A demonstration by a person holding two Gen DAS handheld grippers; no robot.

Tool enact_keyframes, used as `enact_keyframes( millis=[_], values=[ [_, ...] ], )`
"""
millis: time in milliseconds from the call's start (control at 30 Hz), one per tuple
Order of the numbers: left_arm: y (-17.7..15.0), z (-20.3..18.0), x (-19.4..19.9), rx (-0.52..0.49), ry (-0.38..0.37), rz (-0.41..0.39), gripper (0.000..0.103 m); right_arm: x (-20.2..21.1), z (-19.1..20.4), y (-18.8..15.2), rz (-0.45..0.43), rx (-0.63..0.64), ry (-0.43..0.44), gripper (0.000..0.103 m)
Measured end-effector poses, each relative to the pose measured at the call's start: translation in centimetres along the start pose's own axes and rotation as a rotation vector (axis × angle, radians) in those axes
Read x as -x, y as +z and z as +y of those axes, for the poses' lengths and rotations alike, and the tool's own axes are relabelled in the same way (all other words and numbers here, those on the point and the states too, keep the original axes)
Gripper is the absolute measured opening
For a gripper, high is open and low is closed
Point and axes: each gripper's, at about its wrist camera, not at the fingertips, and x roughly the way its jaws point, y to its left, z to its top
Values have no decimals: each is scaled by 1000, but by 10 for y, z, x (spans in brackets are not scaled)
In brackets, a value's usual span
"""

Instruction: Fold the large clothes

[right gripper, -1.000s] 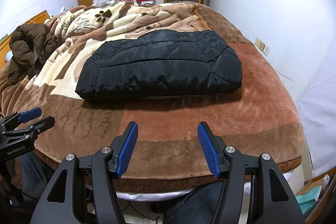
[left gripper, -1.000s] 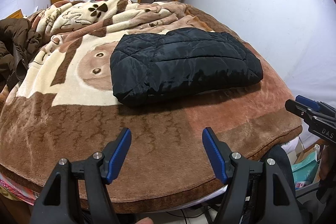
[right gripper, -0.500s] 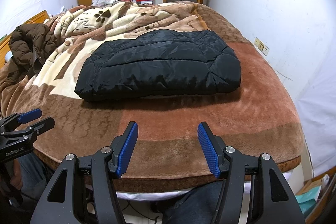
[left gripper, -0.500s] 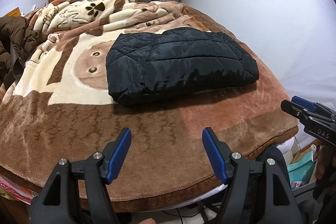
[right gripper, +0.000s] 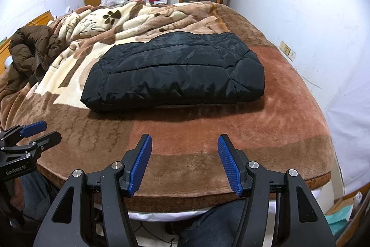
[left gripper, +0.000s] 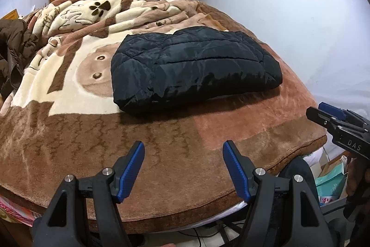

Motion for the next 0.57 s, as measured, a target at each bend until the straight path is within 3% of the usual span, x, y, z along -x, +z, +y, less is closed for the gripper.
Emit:
enact_keyframes(
  millis=[567],
  values=[
    [0, -1, -5, 1, 5, -11, 72, -3, -4, -2, 7, 2, -6, 60]
  ],
)
